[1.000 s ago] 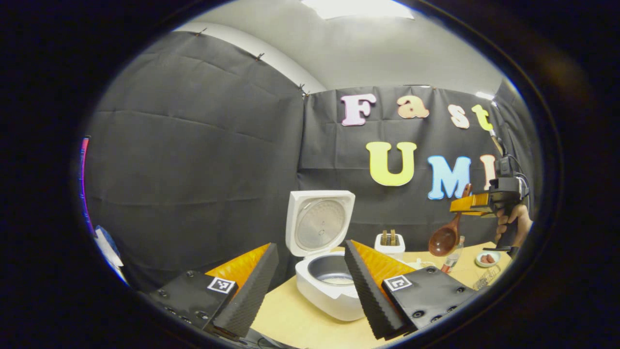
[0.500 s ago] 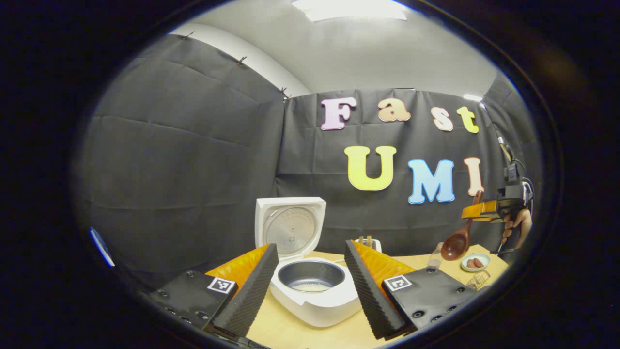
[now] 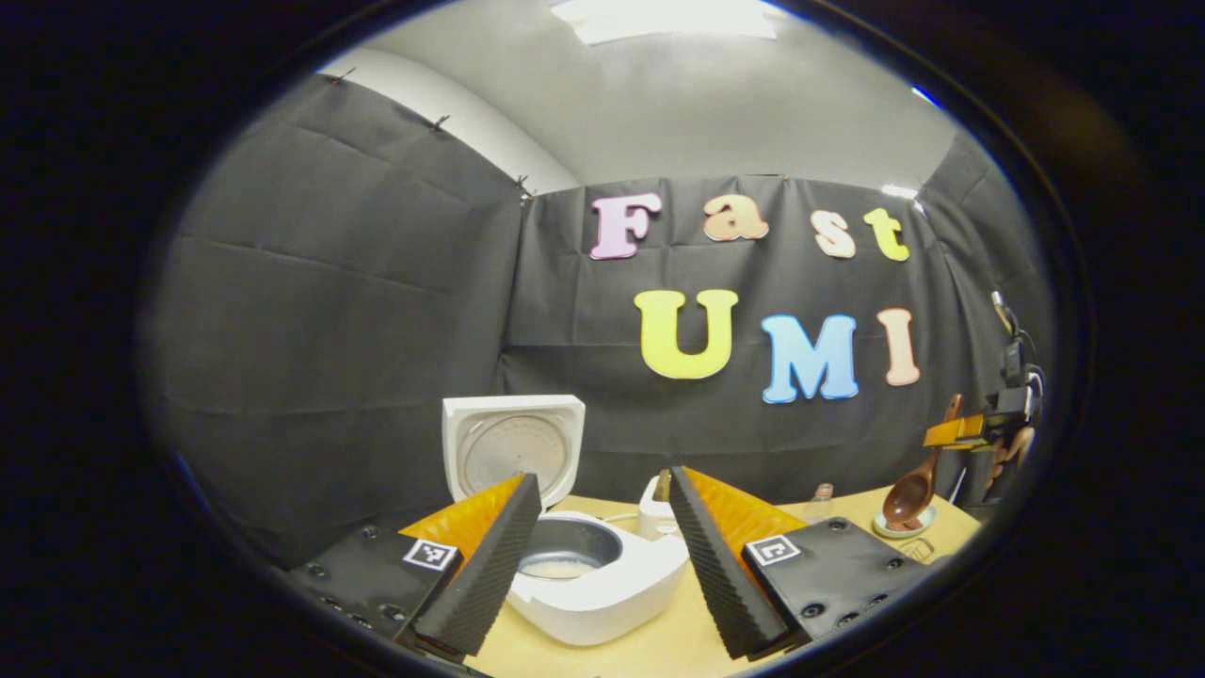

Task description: Close the left gripper, press the button to open the rice cooker; take a wooden spoon from the chopstick holder with the right hand, scoop a spoonful of rice and pour it into the rice cooker, then put the wooden spoon back into the chopstick holder.

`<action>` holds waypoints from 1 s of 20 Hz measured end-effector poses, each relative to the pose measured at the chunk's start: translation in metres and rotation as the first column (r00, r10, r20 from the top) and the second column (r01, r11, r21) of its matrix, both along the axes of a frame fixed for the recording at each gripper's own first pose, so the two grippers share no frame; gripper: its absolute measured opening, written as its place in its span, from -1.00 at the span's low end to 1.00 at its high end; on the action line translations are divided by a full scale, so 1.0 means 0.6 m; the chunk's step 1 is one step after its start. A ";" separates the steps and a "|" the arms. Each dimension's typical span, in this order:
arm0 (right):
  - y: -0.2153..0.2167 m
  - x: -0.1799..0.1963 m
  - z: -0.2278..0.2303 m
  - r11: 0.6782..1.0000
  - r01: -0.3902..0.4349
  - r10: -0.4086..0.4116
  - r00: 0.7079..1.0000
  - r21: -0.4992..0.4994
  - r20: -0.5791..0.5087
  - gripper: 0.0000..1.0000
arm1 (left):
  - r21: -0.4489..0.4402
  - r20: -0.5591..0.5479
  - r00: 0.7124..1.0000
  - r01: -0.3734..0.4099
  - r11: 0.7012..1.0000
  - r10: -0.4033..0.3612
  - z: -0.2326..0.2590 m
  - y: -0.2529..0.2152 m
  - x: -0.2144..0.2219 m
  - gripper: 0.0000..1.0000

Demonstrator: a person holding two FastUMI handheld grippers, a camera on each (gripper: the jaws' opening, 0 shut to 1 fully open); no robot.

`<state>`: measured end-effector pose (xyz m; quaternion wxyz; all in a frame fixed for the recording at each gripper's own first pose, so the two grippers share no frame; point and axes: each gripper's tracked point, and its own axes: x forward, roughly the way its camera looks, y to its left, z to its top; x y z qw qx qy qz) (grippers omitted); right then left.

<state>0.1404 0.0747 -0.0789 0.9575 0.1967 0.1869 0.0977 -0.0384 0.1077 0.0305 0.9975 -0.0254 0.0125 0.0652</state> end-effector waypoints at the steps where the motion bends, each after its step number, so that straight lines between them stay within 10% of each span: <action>1: -0.017 -0.002 -0.012 1.000 0.014 -0.014 1.000 -0.008 -0.012 -0.77 | 0.000 -0.002 1.000 0.007 1.000 -0.007 0.001 -0.011 0.001 0.91; 20: -0.133 -0.067 -0.196 0.988 0.126 -0.141 0.969 -0.085 -0.202 -0.77 | 0.085 -0.025 0.997 0.079 0.993 -0.077 0.018 -0.135 0.043 0.93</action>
